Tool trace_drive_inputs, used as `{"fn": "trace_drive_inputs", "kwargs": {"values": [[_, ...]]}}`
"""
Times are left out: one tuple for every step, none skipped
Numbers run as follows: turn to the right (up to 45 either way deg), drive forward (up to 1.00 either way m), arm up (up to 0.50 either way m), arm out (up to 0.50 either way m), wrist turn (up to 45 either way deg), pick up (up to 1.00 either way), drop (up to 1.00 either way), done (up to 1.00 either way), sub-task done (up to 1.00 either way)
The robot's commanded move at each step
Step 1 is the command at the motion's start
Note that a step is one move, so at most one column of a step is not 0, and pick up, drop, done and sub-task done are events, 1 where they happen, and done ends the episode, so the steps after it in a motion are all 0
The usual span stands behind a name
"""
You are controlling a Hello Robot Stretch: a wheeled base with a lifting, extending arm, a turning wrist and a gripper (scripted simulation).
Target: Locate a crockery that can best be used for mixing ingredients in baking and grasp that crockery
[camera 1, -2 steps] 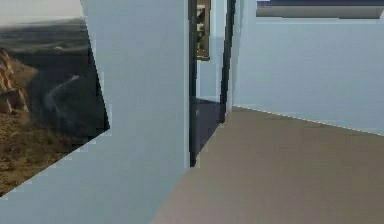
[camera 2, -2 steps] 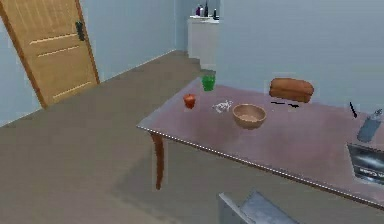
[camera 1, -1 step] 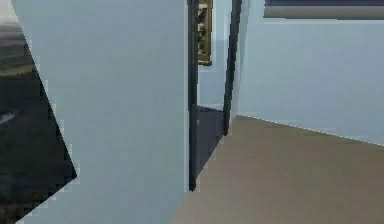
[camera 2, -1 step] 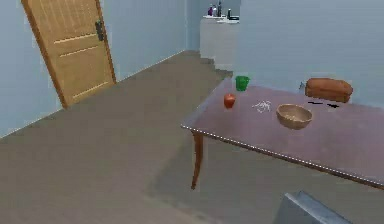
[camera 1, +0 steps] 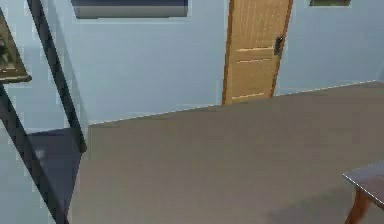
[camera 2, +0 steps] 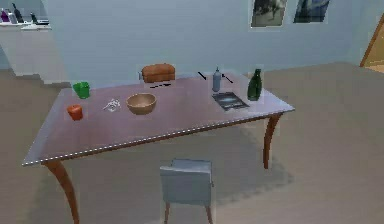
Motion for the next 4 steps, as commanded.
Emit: {"fn": "trace_drive_inputs", "kwargs": {"values": [[21.0, 0.00, 0.00, 0.00, 0.0, 0.00, 0.00, 0.00, 0.00], [0.0, 0.45, 0.00, 0.00, 0.0, 0.00, 0.00, 0.00, 0.00], [45.0, 0.00, 0.00, 0.00, 0.0, 0.00, 0.00, 0.00, 0.00], [15.0, 0.00, 0.00, 0.00, 0.0, 0.00, 0.00, 0.00, 0.00]]}}
